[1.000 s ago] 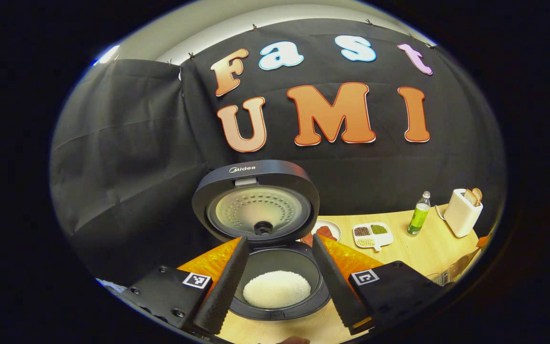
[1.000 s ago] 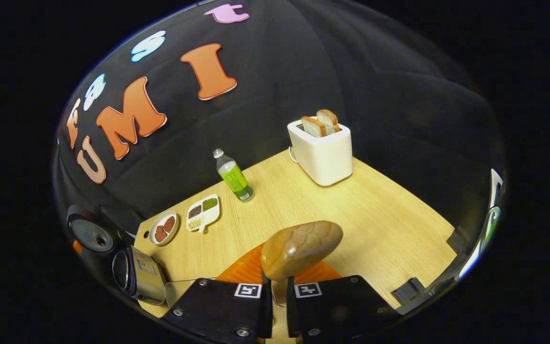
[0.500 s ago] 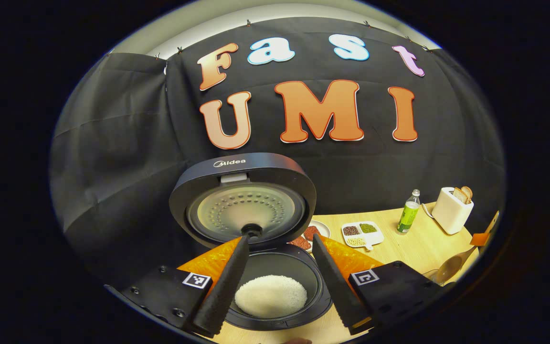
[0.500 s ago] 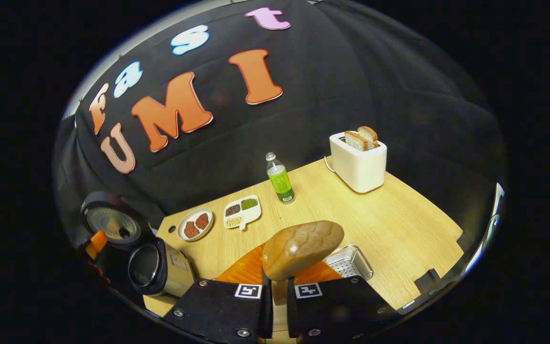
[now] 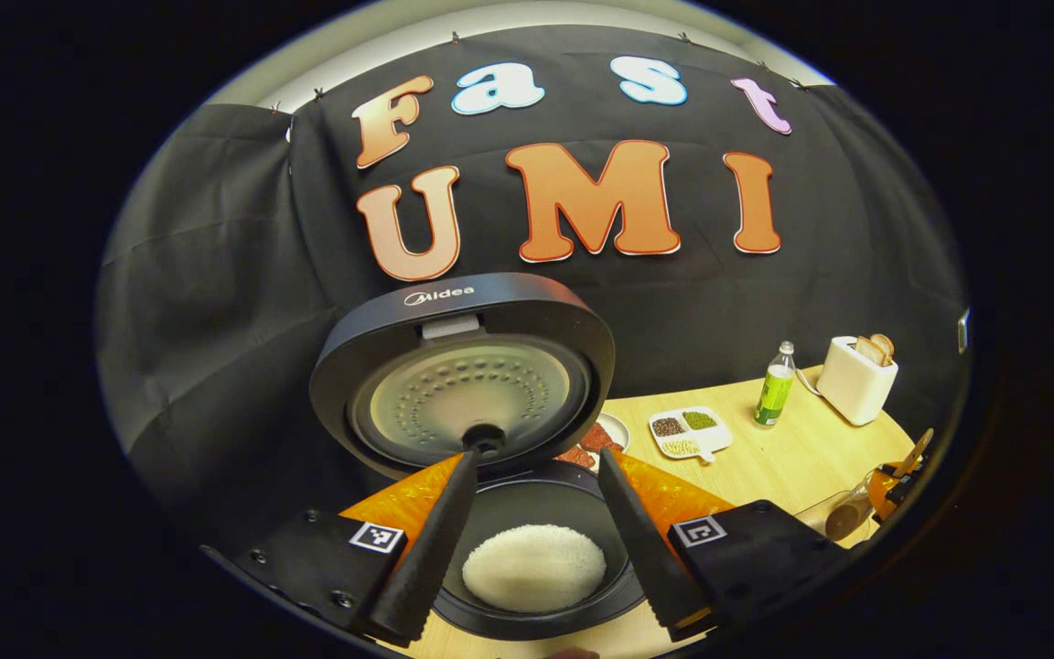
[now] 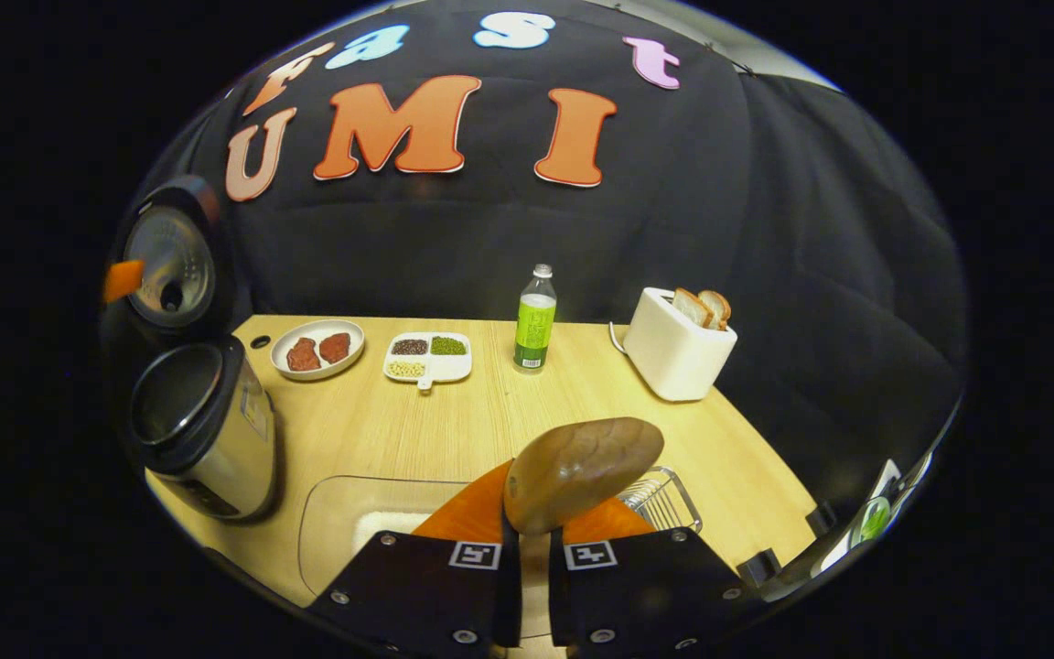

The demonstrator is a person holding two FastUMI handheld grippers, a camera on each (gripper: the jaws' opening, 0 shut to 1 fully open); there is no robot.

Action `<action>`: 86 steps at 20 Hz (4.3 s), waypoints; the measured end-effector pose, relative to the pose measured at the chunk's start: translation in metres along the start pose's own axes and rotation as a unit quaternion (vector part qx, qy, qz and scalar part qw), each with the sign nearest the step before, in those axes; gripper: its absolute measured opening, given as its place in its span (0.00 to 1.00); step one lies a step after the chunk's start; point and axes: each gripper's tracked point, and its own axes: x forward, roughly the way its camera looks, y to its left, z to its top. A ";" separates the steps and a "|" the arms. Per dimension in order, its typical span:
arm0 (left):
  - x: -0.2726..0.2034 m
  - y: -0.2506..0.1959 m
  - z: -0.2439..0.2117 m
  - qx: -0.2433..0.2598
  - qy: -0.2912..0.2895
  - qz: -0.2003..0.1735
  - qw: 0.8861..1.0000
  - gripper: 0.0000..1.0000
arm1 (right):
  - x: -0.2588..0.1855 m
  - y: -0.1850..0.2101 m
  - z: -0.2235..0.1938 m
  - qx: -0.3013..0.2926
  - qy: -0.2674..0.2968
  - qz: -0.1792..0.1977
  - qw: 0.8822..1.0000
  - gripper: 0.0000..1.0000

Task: Close the left gripper, press the button to open the rice cooker; take a wooden spoon from the chopstick holder with the right hand, scoop a spoonful of rice and pour it into the rice cooker, then put the wooden spoon back into the chopstick holder.

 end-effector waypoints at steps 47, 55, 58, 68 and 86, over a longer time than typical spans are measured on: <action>0.011 0.012 -0.013 0.033 0.026 -0.016 0.999 0.91 | 0.020 0.087 -0.057 0.358 0.118 0.162 0.912 0.10; 0.012 0.007 -0.013 0.035 0.027 -0.020 0.999 0.92 | 0.025 0.093 -0.059 0.417 0.144 0.199 0.875 0.10; 0.013 0.009 -0.012 0.038 0.026 -0.018 0.999 0.91 | 0.026 0.095 -0.062 0.442 0.159 0.216 0.856 0.10; 0.011 0.005 -0.009 0.034 0.027 -0.009 0.999 0.91 | 0.026 0.081 -0.041 0.515 0.169 0.268 0.796 0.10; -0.026 -0.005 0.015 -0.009 -0.014 0.051 0.999 0.91 | 0.005 0.036 0.042 0.689 0.196 0.391 0.578 0.09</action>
